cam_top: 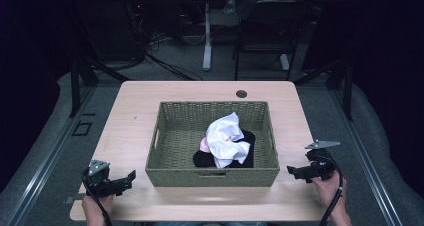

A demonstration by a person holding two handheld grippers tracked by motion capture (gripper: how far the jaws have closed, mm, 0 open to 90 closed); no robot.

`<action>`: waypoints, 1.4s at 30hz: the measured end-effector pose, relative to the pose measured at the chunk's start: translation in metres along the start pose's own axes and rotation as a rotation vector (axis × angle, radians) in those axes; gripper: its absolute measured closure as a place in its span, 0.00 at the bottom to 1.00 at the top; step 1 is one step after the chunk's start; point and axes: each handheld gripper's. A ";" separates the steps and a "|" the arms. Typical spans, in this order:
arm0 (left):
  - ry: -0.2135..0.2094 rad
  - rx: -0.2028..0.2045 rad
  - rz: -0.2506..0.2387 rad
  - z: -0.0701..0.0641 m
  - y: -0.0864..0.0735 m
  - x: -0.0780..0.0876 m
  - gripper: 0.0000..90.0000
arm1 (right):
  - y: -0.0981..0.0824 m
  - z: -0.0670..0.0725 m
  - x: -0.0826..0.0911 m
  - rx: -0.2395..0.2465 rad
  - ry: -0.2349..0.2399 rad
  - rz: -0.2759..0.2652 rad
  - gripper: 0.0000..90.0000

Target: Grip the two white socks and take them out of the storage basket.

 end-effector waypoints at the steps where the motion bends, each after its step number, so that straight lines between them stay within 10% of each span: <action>1: 0.001 -0.002 0.001 0.000 0.000 0.000 0.00 | 0.000 0.000 0.000 -0.002 0.013 0.007 0.00; 21: 0.034 -0.006 0.005 0.000 0.001 -0.001 0.00 | 0.005 -0.003 0.000 -0.017 0.087 0.023 0.03; 42: 0.033 0.012 0.012 0.005 -0.005 0.001 0.00 | 0.077 0.015 0.054 0.087 0.058 -0.003 0.03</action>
Point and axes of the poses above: each handheld gripper's, and its own axes: x roughly backward along the jaws, y roughly out of its top, z roughly to its left, and after that the axes turned 4 degrees about x, right-handed
